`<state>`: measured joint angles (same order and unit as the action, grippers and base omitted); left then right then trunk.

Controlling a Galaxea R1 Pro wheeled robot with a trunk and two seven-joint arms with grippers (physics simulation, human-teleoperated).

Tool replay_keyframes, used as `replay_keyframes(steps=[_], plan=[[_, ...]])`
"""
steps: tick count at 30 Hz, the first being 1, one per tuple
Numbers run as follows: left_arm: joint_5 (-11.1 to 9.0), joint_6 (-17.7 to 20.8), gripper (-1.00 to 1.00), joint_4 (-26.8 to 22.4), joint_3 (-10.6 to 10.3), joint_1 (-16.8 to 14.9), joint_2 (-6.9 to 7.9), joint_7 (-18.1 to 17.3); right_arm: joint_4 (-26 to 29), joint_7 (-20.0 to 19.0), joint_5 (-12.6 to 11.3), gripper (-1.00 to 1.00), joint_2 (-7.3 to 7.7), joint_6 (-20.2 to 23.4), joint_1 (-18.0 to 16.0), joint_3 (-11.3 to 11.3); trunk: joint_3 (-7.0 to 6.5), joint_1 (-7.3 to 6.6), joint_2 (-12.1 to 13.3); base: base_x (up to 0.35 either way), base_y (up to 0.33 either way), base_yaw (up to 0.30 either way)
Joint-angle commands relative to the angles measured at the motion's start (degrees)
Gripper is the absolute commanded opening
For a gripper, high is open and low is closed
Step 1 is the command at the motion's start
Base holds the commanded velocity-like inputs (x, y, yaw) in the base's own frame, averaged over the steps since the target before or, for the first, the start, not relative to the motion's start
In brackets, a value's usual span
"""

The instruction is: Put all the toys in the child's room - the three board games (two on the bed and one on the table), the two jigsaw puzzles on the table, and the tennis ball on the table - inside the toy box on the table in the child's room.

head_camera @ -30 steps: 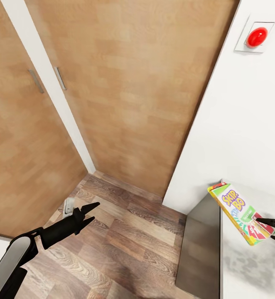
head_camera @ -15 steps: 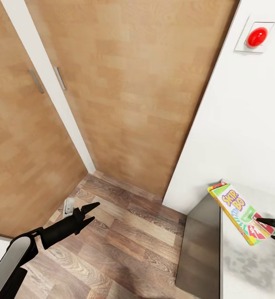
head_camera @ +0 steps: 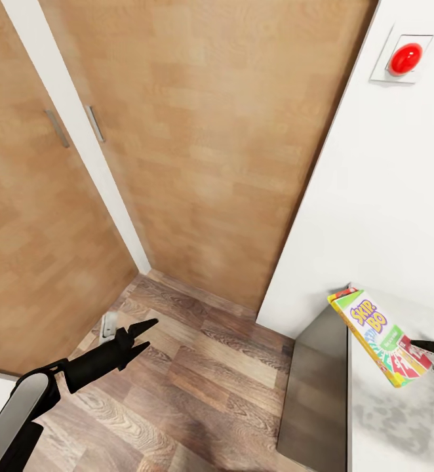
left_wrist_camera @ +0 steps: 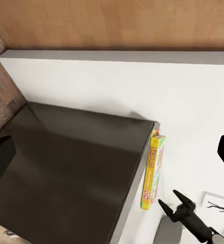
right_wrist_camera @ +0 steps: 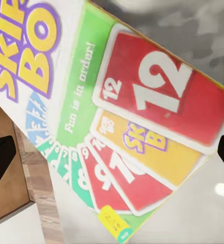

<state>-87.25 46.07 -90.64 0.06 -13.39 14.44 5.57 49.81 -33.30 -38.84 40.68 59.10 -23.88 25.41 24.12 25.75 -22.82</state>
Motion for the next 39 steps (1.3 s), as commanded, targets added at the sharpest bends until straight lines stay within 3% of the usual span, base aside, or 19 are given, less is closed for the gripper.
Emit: replay_keyframes(steps=[1,3,6,7,10,11,13,16,18,21,23,24,26,33,34,35,39], plan=[[-0.61,0.16,1.0,-0.06,-0.01,-0.09,-0.06,0.58,0.56,-0.43,0.42,1.0,0.4,0.21,0.01,0.66,0.09,0.03,-0.1,0.0,0.0,0.0],[-0.6,0.16,1.0,-0.06,-0.03,-0.17,-0.24,0.6,1.08,-0.38,0.42,1.0,0.8,0.16,0.08,1.42,0.09,0.03,-0.1,0.0,0.0,0.0],[-0.48,0.13,1.0,0.01,-0.52,-0.55,-1.37,0.88,2.36,0.19,0.43,1.0,1.68,0.07,0.31,5.0,0.09,0.03,-0.1,0.0,0.0,0.0],[-0.48,0.13,1.0,0.01,-0.52,-0.55,-1.37,0.88,2.36,0.19,0.43,1.0,1.68,0.07,0.31,5.0,0.09,0.03,-0.1,0.0,0.0,0.0],[0.55,0.1,1.0,0.6,-1.44,-1.58,-2.95,1.26,4.26,1.18,0.43,1.0,2.15,-0.02,0.5,9.72,0.09,0.03,-0.1,0.0,0.0,0.0],[0.55,0.1,1.0,0.6,-1.44,-1.58,-2.95,1.26,4.26,1.18,0.43,1.0,2.15,-0.02,0.5,9.72,0.09,0.03,-0.1,0.0,0.0,0.0],[2.79,0.09,1.0,1.29,-2.46,-2.72,-3.94,1.54,6.35,1.65,0.45,1.0,2.29,-0.33,0.64,12.82,0.09,0.03,-0.1,0.0,0.0,0.0],[4.39,0.07,1.0,1.67,-3.14,-3.4,-4.48,1.66,7.47,1.83,0.46,1.0,2.31,-0.66,0.72,14.22,0.09,0.03,-0.1,0.0,0.0,0.0],[7.99,0.04,1.0,2.48,-4.56,-4.75,-5.84,1.84,9.7,2.08,0.48,1.0,2.16,-1.46,0.94,16.42,0.09,0.03,-0.1,0.0,0.0,0.0],[9.78,0.03,1.0,3.01,-5.15,-5.39,-6.71,1.93,10.75,2.16,0.49,1.0,2.08,-1.79,1.17,17.23,0.09,0.03,-0.1,0.0,0.0,0.0],[12.74,0.22,1.0,4.49,-5.99,-6.7,-8.7,1.96,12.75,2.26,0.48,1.0,1.92,-2.26,1.99,18.4,0.09,0.03,-0.1,0.0,0.0,0.0],[12.74,0.22,1.0,4.49,-5.99,-6.7,-8.7,1.96,12.75,2.26,0.48,1.0,1.92,-2.26,1.99,18.4,0.09,0.03,-0.1,0.0,0.0,0.0],[14.7,0.44,1.0,6.49,-6.51,-8.15,-10.65,1.91,14.74,2.3,0.46,1.0,1.79,-2.57,3.16,19.14,0.09,0.03,-0.1,0.0,0.0,0.0],[16.75,0.74,1.0,11.67,-7.17,-11.77,-13.46,1.78,19.55,2.24,0.44,1.0,0.96,-2.89,5.96,19.92,0.09,0.03,-0.1,0.0,0.0,0.0],[17.23,0.82,1.0,15.22,-7.36,-14.3,-14.47,1.58,22.58,2.22,0.44,1.0,-0.19,-2.95,7.47,20.17,0.09,0.03,-0.1,0.0,0.0,0.0],[17.23,0.82,1.0,15.22,-7.36,-14.3,-14.47,1.58,22.58,2.22,0.44,1.0,-0.19,-2.95,7.47,20.17,0.09,0.03,-0.1,0.0,0.0,0.0],[17.65,0.88,1.0,21.12,-7.56,-19.2,-16.05,1.28,28.01,2.2,0.42,1.0,-2.54,-2.87,9.66,20.4,0.09,0.03,-0.1,0.0,0.0,0.0]])
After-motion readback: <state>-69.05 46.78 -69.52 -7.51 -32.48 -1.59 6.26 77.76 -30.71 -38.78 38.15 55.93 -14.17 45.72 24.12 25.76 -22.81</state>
